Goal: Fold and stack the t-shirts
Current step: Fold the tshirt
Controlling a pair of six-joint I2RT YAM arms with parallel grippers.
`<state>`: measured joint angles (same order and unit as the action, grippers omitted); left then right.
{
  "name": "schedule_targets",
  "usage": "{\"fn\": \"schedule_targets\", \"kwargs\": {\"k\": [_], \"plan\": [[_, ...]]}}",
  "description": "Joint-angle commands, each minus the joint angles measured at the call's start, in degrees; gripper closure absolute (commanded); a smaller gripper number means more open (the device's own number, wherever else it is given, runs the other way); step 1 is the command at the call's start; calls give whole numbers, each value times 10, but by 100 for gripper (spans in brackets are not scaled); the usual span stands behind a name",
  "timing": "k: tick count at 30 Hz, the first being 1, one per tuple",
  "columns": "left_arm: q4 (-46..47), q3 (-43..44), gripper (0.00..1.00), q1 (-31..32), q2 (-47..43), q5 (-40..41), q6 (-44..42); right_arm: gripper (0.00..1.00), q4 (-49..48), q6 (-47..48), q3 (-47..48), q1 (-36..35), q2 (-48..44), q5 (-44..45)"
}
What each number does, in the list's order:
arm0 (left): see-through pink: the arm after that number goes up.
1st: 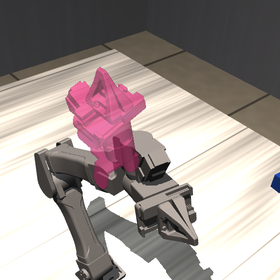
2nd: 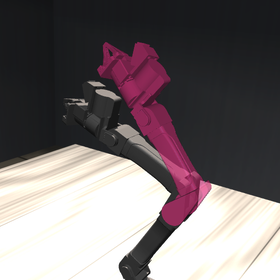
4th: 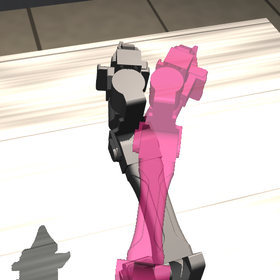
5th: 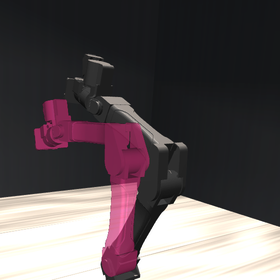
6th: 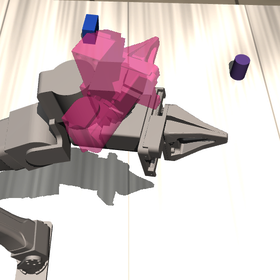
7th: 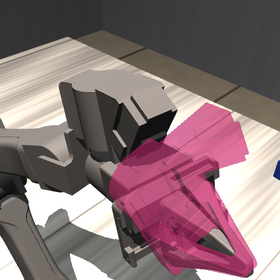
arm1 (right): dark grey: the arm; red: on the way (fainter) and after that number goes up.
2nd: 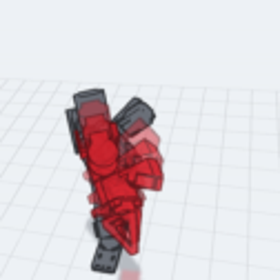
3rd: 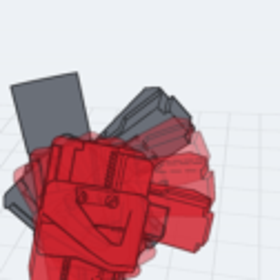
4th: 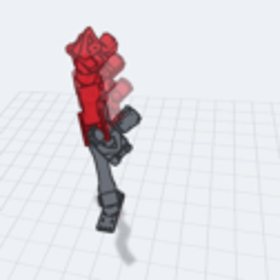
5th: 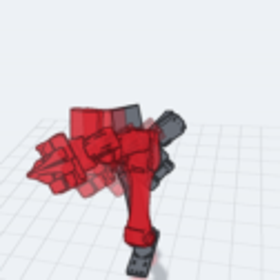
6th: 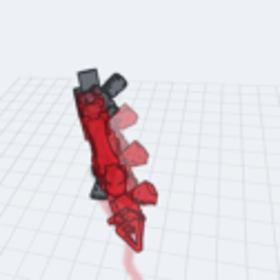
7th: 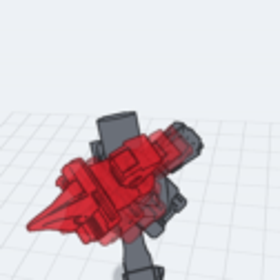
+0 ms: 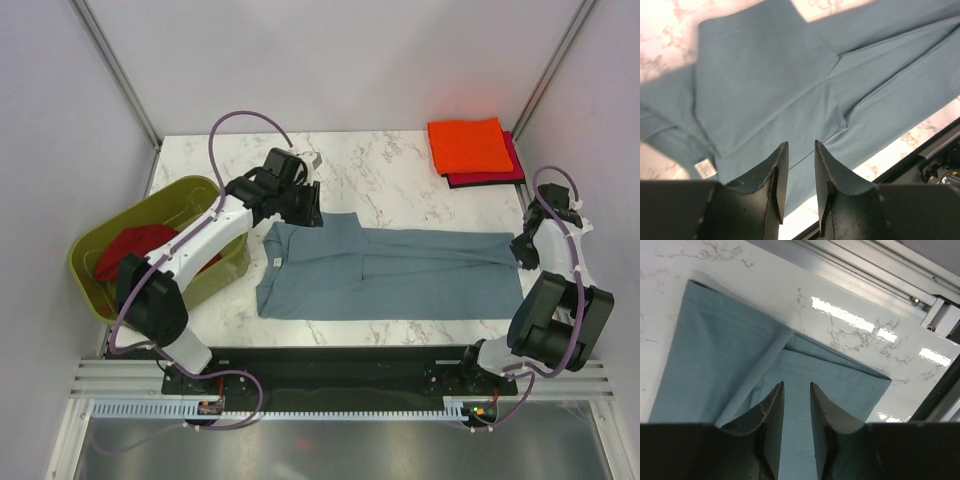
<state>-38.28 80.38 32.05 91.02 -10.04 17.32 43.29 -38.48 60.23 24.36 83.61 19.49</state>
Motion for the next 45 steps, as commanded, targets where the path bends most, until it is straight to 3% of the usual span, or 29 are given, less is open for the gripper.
{"fn": "schedule_targets", "kwargs": {"k": [1, 9, 23, 28, 29, 30, 31, 42, 45], "plan": [[38, 20, 66, 6, 42, -60, 23, 65, 42, -24, -26, 6, -29, 10], [66, 24, 67, 25, 136, -60, 42, 64, 9, -45, -99, 13, -35, 39], [67, 36, 68, 25, 255, 41, 31, 67, -76, -20, -172, 25, -6, 90], [68, 36, 69, 25, 265, 63, 29, 81, -102, -12, -195, 32, -25, 91], [68, 36, 69, 25, 265, 66, 30, 85, -100, -12, -195, 33, -28, 93], [67, 35, 69, 25, 266, 68, 29, 98, -99, -14, -196, 35, -31, 96], [66, 35, 69, 25, 266, 74, 30, 100, -96, -20, -197, 40, -37, 101], [62, 36, 69, 14, 282, 89, 39, 100, -70, -85, -226, 67, -149, 145], [62, 38, 69, 13, 282, 80, 39, 100, -69, -86, -225, 68, -154, 120]]}}
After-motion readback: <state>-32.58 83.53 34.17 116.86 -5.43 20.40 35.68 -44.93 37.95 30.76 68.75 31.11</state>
